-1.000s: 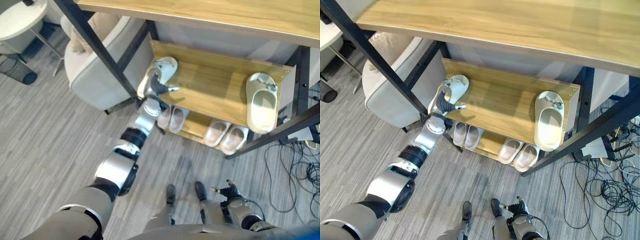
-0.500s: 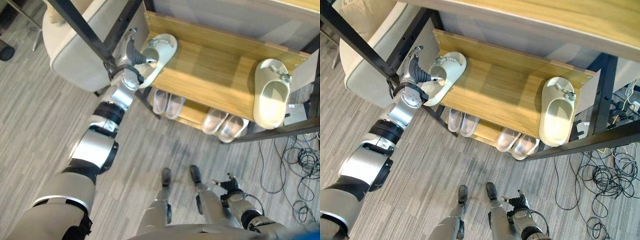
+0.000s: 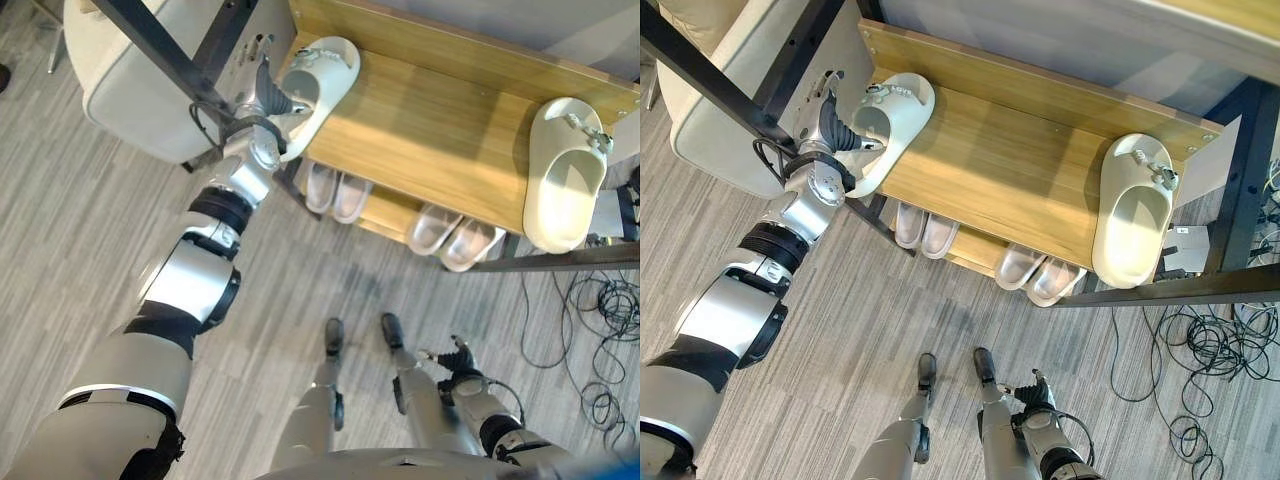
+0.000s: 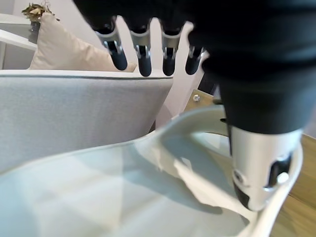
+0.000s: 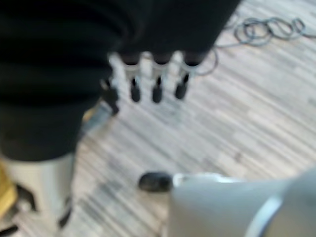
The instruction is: Arrange the slippers neatly on the shoe rack.
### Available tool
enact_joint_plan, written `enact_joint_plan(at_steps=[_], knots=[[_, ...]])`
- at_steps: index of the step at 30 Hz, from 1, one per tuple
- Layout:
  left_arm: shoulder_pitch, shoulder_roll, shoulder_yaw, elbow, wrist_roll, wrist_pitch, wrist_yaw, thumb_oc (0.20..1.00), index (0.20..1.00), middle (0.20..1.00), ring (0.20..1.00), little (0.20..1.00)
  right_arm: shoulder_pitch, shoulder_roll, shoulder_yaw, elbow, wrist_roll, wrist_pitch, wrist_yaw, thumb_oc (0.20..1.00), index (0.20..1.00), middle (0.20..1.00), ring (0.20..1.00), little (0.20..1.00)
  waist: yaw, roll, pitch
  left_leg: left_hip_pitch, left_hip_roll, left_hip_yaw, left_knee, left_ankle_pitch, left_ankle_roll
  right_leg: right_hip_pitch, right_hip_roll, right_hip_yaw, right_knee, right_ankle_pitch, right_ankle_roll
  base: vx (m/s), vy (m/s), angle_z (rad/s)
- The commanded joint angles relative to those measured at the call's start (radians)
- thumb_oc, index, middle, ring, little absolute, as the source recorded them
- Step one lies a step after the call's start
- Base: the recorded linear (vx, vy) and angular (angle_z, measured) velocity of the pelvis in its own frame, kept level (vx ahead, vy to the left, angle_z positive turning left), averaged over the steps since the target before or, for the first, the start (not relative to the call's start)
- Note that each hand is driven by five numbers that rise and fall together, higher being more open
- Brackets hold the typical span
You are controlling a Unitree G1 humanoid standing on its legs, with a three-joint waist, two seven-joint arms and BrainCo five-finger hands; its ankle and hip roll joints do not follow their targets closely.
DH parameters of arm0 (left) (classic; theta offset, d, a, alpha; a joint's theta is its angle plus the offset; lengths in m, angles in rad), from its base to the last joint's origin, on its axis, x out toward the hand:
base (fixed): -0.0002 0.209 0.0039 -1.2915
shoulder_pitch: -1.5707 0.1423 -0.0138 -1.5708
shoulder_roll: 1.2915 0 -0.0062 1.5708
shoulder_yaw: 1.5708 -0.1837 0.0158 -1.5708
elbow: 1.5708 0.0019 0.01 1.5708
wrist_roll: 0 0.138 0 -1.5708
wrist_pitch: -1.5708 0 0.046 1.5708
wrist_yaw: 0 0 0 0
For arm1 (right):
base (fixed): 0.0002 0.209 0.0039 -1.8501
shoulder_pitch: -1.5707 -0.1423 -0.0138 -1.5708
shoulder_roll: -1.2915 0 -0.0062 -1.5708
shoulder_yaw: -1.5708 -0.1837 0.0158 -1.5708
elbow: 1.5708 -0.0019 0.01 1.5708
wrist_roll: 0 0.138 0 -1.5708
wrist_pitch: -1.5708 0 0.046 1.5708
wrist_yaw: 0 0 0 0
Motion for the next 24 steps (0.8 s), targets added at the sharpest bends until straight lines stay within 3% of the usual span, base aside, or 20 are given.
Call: enact_joint_plan(at_steps=[1, 7, 8, 9, 10, 16, 24], knots=[[-0.136, 0.007, -0.012, 0.072, 0.044, -0.016, 0.063, 1.0, 1.0, 1.0, 1.0, 1.0, -0.007, 0.008, -0.024, -0.029, -0.011, -0.006, -0.018, 1.0, 1.0, 1.0, 1.0, 1.0, 0.004, 0.018, 0.019, 0.139, -0.077, -0.019, 0.003, -0.114, 0.038, -0.02, -0.085, 0.075, 0.006, 0.024, 0.09, 0.03, 0.01, -0.02], [-0.161, -0.013, -0.011, 0.125, 0.03, -0.013, 0.093, 1.0, 1.0, 1.0, 1.0, 1.0, -0.001, 0.008, -0.023, -0.031, -0.011, -0.007, -0.019, 1.0, 1.0, 1.0, 1.0, 1.0, 0.001, 0.018, 0.016, 0.128, -0.083, -0.023, 0.003, -0.11, 0.04, -0.018, -0.095, 0.068, -0.016, 0.035, 0.093, 0.01, -0.001, 0.0], [-0.167, -0.028, -0.005, 0.148, 0.013, -0.01, 0.086, 0.655, 0.655, 0.655, 0.655, 0.655, -0.003, 0.009, -0.025, -0.027, -0.009, -0.005, -0.019, 1.0, 1.0, 1.0, 1.0, 1.0, -0.002, 0.019, 0.015, 0.123, -0.086, -0.024, 0.003, -0.109, 0.041, -0.022, -0.099, 0.066, -0.017, 0.036, 0.094, 0.0, 0.0, 0.0], [-0.168, -0.028, -0.005, 0.149, 0.013, -0.01, 0.086, 0.495, 0.495, 0.495, 0.495, 0.495, -0.003, 0.009, -0.025, -0.027, -0.009, -0.006, -0.019, 1.0, 1.0, 1.0, 1.0, 1.0, -0.002, 0.02, 0.015, 0.123, -0.087, -0.024, 0.003, -0.109, 0.041, -0.022, -0.099, 0.066, -0.017, 0.036, 0.094, 0.0, 0.0, 0.0], [-0.18, -0.036, 0.005, 0.166, -0.001, -0.003, 0.078, 0.2, 0.2, 0.2, 0.2, 0.2, -0.005, 0.009, -0.027, -0.025, -0.007, -0.005, -0.02, 1.0, 1.0, 1.0, 1.0, 1.0, -0.004, 0.021, 0.015, 0.12, -0.09, -0.025, 0.003, -0.106, 0.042, -0.025, -0.1, 0.064, -0.017, 0.037, 0.096, 0.0, 0.0, 0.0], [-0.199, -0.077, -0.009, 0.202, -0.001, 0.011, 0.054, 0.2, 0.2, 0.2, 0.2, 0.2, -0.006, 0.015, -0.024, -0.025, -0.006, -0.009, -0.018, 1.0, 1.0, 1.0, 1.0, 1.0, -0.007, 0.024, 0.017, 0.112, -0.099, -0.026, 0.003, -0.101, 0.043, -0.036, -0.106, 0.058, -0.015, 0.039, 0.099, 0.0, 0.0, 0.0], [-0.169, -0.144, 0.076, 0.219, -0.054, 0.011, 0.045, 0.2, 0.2, 0.2, 0.2, 0.2, 0.0, 0.02, -0.018, -0.034, 0.003, -0.006, -0.016, 1.0, 1.0, 1.0, 1.0, 1.0, -0.016, 0.023, 0.019, 0.11, -0.104, -0.021, 0.003, -0.1, 0.043, -0.052, -0.106, 0.059, -0.004, 0.043, 0.101, 0.0, 0.0, 0.0]])
